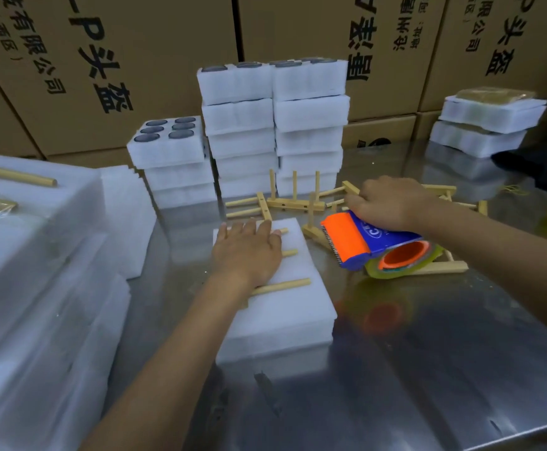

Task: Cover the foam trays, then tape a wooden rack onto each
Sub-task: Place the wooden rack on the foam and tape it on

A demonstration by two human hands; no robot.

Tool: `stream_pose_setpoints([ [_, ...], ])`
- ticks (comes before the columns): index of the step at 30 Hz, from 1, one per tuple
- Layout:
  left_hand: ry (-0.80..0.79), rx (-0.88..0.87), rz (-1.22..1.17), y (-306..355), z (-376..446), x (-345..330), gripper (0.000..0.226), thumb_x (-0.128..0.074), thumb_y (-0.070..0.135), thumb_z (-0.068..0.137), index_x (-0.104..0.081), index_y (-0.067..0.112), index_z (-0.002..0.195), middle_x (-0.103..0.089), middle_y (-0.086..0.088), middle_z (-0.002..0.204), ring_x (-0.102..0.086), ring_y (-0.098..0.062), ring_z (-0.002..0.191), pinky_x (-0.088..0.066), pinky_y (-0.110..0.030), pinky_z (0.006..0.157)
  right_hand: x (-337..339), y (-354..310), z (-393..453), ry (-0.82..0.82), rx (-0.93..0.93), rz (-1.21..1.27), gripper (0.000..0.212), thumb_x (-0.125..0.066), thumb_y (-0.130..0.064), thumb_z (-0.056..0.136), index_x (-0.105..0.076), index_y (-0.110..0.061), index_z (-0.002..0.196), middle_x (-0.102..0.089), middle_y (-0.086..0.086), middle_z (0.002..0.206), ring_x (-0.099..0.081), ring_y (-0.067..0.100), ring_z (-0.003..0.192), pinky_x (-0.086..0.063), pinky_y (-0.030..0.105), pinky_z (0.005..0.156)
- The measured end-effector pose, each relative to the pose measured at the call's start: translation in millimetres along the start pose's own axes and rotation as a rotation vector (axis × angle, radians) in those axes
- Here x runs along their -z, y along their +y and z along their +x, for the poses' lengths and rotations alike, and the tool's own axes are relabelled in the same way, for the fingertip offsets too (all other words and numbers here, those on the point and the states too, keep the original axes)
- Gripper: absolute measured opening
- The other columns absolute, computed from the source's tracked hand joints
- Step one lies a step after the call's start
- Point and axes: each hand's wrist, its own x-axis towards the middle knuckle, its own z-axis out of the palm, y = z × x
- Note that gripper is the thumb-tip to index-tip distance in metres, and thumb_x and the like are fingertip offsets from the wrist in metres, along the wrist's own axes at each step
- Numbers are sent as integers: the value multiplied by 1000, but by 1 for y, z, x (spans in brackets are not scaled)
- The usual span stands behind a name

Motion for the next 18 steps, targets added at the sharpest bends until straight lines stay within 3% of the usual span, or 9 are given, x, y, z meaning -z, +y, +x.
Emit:
stream_pose_setpoints([
  [4,-18,0,17,0,0,0,56,-9,44,107,-19,26,160,-16,0,167,-12,-23,154,1,-46,125,2,47,-23,-9,-137,-30,44,-26,-56,100,-53,-22,96,-50,-3,78,-46,10,72,-30,28,57],
  [9,7,6,70,3,-5,2,56,-9,43,107,-15,26,160,-17,-2,167,-15,-24,153,-1,-51,122,-3,53,-32,30,-140,-40,44,-27,-55,100,-52,-23,84,-53,-1,75,-49,12,69,-32,30,58],
  [12,165,1,374,11,-9,5,57,-16,43,107,-7,24,160,-17,-9,166,-15,-30,152,-2,-58,120,-3,51,-37,93,-133,-29,45,-29,-53,100,-49,-23,72,-54,1,71,-49,14,66,-33,31,59],
  [14,293,-103,461,22,-10,11,57,-35,35,105,-16,19,157,-30,-12,160,-24,-32,149,-5,-56,121,-7,52,-40,129,-133,-27,47,-29,-52,100,-49,-23,69,-53,1,68,-48,13,64,-32,30,57],
  [16,355,-272,246,39,-4,12,47,-49,17,96,-43,15,143,-54,-13,140,-45,-33,134,-19,-43,116,-10,52,-41,154,-134,-26,49,-29,-53,99,-50,-23,67,-53,0,66,-48,12,63,-29,29,54],
  [18,183,-326,-228,61,-2,16,30,-47,11,96,-59,14,123,-66,-11,118,-59,-30,112,-40,-38,95,-10,52,-41,165,-136,-21,50,-29,-53,99,-51,-22,66,-53,0,65,-48,12,62,-31,30,56],
])
